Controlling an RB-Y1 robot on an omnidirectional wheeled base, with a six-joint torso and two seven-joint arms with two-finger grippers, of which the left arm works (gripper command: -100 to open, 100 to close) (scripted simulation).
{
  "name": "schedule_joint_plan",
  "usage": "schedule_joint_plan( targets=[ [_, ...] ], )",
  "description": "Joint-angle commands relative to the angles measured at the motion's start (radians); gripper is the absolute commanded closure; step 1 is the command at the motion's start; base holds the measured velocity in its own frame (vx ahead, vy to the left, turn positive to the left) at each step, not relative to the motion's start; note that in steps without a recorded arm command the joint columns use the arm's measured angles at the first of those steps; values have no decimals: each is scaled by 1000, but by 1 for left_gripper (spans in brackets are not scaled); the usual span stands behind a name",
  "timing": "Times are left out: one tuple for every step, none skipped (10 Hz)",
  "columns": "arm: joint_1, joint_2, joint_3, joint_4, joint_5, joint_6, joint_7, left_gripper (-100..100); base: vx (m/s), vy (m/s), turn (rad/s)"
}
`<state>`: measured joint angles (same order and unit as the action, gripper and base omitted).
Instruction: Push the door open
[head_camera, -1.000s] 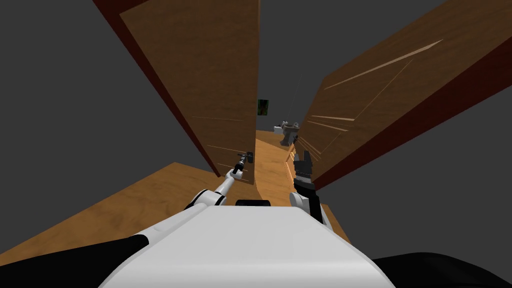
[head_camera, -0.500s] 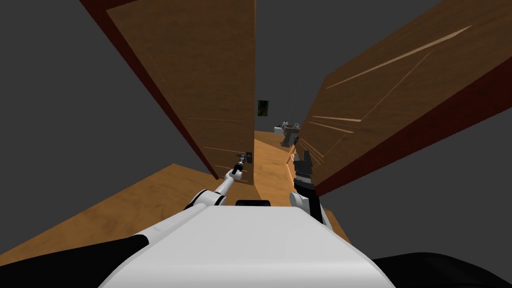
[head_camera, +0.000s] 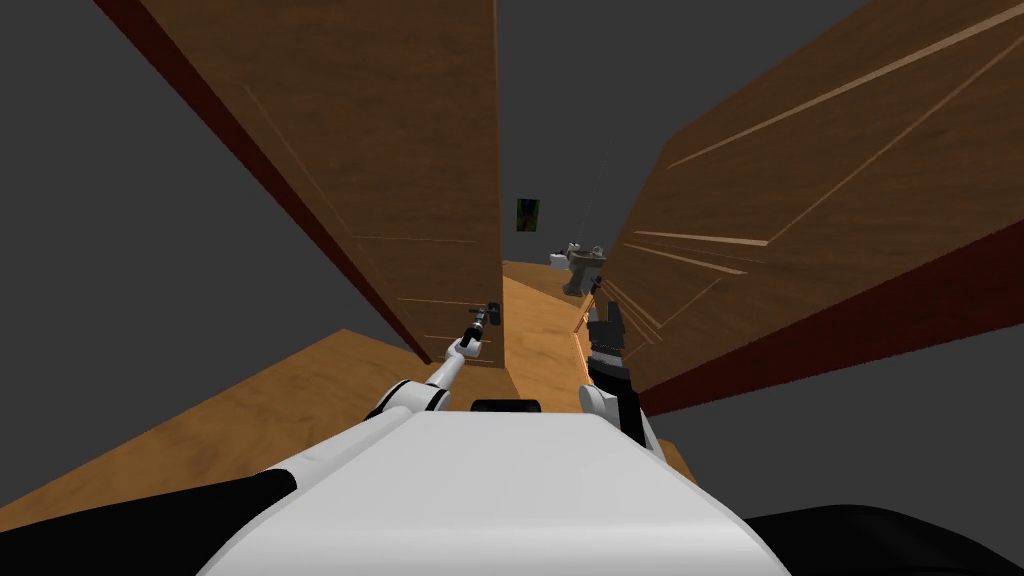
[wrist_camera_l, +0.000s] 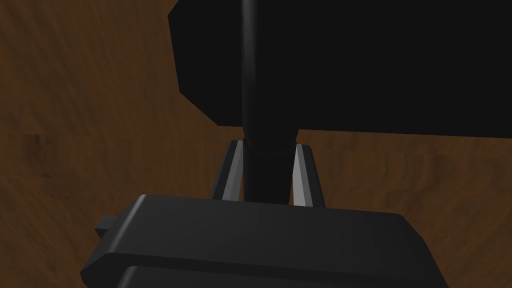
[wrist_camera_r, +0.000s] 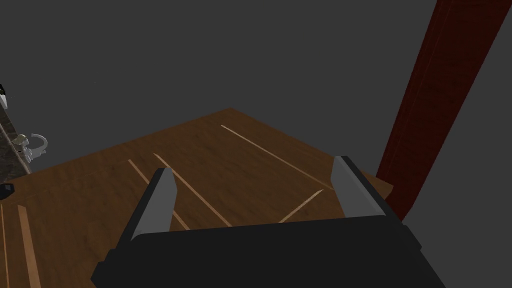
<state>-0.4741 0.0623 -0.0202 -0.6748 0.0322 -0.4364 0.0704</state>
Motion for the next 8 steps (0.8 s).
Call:
schedule_joint_plan(
  targets=[
    [1,22,30,4,8,-14,-9,100,180,-139,68],
    [1,24,38,5,10,-14,-12,100,161,-129,72],
    [2,30,52,6,14,-14,-17,100,166,-146,67],
    [3,35,67,7,18,-14,-23,100,160,-166,100],
    [3,38,75,8,20,-14,-26,100,144,-139,66],
    [4,42,90,9,24,-15,-31,100,144,-104,67],
    [5,47,105,10,28,-15,-37,100,151,-150,81],
    [6,52,120,11,32,-15,-42,100,186,-164,90]
  ],
)
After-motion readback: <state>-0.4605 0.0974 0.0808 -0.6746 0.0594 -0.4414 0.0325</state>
